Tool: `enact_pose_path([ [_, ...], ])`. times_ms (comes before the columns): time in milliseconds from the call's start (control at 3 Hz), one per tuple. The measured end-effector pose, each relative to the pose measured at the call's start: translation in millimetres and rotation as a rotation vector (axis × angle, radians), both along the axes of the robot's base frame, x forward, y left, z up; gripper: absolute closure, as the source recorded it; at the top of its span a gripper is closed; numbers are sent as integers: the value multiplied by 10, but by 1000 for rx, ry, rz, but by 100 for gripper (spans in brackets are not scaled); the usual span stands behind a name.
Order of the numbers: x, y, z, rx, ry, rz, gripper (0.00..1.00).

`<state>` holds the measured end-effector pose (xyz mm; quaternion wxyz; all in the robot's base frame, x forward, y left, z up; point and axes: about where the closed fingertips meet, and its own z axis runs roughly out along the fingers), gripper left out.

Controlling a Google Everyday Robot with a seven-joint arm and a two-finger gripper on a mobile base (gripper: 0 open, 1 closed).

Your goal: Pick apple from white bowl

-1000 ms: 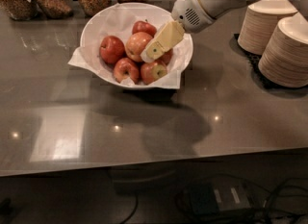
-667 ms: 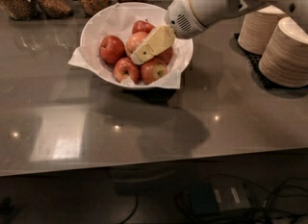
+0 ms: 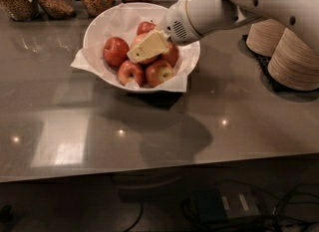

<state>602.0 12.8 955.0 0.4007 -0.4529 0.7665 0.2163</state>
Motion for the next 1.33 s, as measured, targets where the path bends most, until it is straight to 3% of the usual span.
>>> enact_pose_path([
  [333,53,46,-36,-3,-16,0,21],
  [1000,184,64,-207,-46,-37,-11,32],
  [1333,251,58,-300,-64,-42,-19,32],
])
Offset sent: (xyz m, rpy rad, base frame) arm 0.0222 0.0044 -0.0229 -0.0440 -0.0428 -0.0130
